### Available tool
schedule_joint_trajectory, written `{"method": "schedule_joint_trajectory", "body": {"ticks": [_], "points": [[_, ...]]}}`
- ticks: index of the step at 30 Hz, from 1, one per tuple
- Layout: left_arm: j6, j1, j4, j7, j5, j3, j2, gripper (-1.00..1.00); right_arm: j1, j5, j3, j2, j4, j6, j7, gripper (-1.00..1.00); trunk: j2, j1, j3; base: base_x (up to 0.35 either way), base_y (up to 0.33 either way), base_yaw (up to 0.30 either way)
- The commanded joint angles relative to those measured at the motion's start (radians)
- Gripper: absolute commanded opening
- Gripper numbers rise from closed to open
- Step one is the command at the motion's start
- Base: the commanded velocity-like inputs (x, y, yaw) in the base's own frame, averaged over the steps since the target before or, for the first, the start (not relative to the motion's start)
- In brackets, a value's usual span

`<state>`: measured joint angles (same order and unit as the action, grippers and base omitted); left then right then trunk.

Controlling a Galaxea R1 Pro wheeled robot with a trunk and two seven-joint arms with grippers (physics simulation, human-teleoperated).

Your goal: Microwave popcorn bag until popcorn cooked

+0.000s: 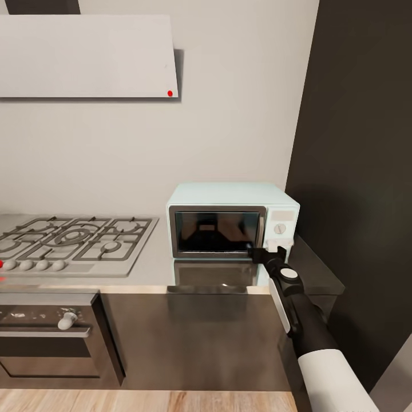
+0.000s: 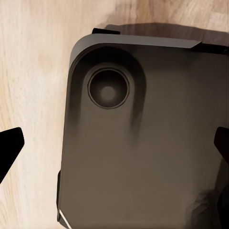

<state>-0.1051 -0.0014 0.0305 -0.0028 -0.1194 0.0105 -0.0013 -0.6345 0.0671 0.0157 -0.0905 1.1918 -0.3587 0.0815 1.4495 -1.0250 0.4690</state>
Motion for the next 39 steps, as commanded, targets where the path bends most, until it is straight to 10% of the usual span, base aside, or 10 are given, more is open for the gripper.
{"method": "schedule_joint_trajectory", "body": {"ticks": [1,34,35,39], "points": [[-0.002,0.000,0.000,0.000,-0.008,0.000,0.000,1.00,-0.001,0.007,0.001,-0.001,-0.010,-0.002,0.019,1.00,0.001,0.000,0.001,0.000,0.000,0.000],[-0.001,0.000,0.000,0.000,-0.008,0.000,0.003,1.00,-0.001,0.008,0.001,0.007,-0.021,0.016,0.022,1.00,0.001,0.000,0.001,0.038,0.020,0.000],[-0.001,0.000,0.000,0.000,-0.008,0.000,0.003,1.00,-0.001,0.008,0.001,0.007,-0.021,0.016,0.022,-1.00,0.001,0.000,0.001,0.000,0.000,0.000],[-0.002,0.000,0.000,0.000,-0.008,0.000,0.003,1.00,-0.001,0.008,0.001,0.009,-0.020,0.015,0.021,-1.00,0.001,0.000,0.001,0.000,0.000,0.000]]}}
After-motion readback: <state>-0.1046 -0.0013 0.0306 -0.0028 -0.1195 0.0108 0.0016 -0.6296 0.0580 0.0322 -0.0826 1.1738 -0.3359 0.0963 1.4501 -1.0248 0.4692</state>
